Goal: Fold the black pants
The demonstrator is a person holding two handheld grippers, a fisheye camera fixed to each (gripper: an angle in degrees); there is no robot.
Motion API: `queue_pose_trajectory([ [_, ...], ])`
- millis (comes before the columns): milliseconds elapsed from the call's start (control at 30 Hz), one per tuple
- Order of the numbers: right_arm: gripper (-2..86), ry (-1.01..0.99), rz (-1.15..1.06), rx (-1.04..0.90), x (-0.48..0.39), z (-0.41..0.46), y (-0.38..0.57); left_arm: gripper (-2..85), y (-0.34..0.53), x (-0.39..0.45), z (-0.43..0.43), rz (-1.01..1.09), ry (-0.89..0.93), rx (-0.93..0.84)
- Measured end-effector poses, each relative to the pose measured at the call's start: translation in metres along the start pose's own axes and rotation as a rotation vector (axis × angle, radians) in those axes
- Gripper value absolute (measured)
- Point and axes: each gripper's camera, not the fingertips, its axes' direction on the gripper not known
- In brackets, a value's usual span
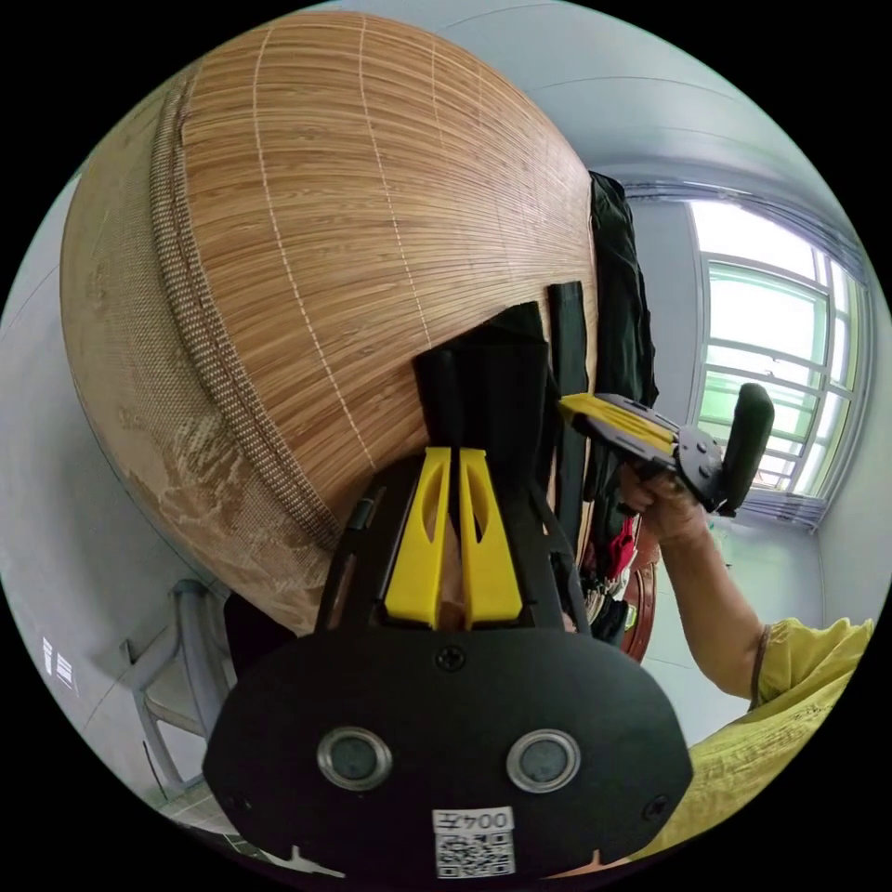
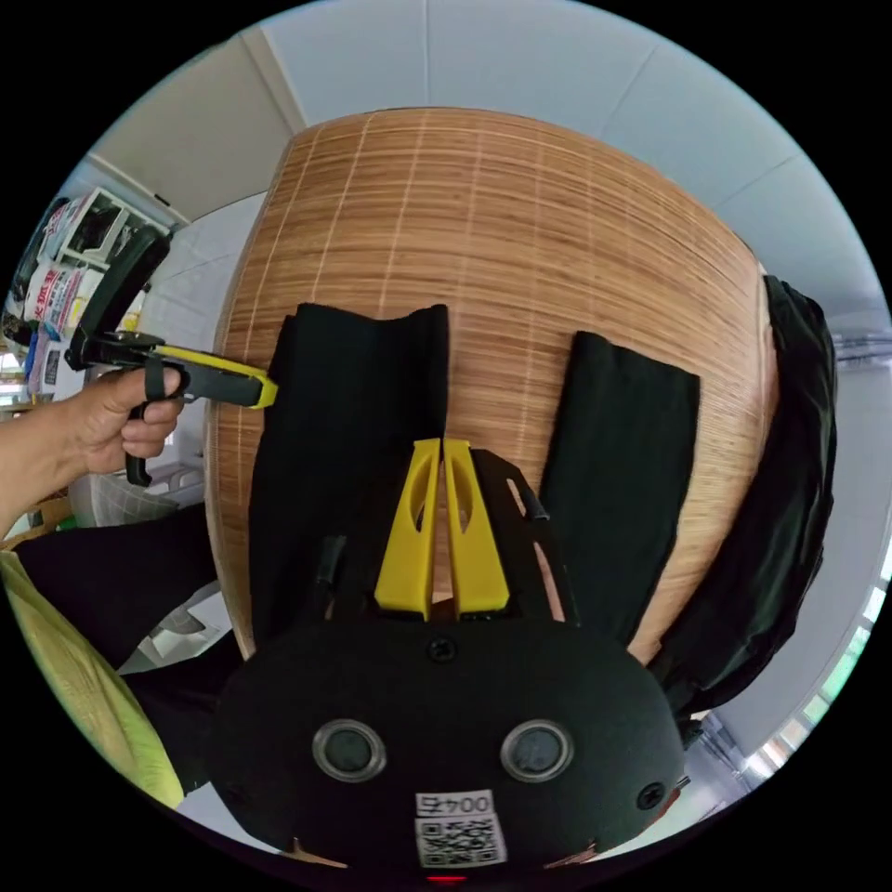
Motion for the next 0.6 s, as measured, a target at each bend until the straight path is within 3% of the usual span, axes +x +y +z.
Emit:
queue_pose_trajectory([
  [367,5.3,-0.266,0.2,-0.043,0.041,0.027,-0.021,1.4,0.002,0.002,0.0,-0.026,0.079,0.011],
  [600,10.3,-0.24,0.187,0.07,0.02,0.002,-0.024,1.5,-0.001,0.022,-0.001,0.013,0.035,-0.006],
])
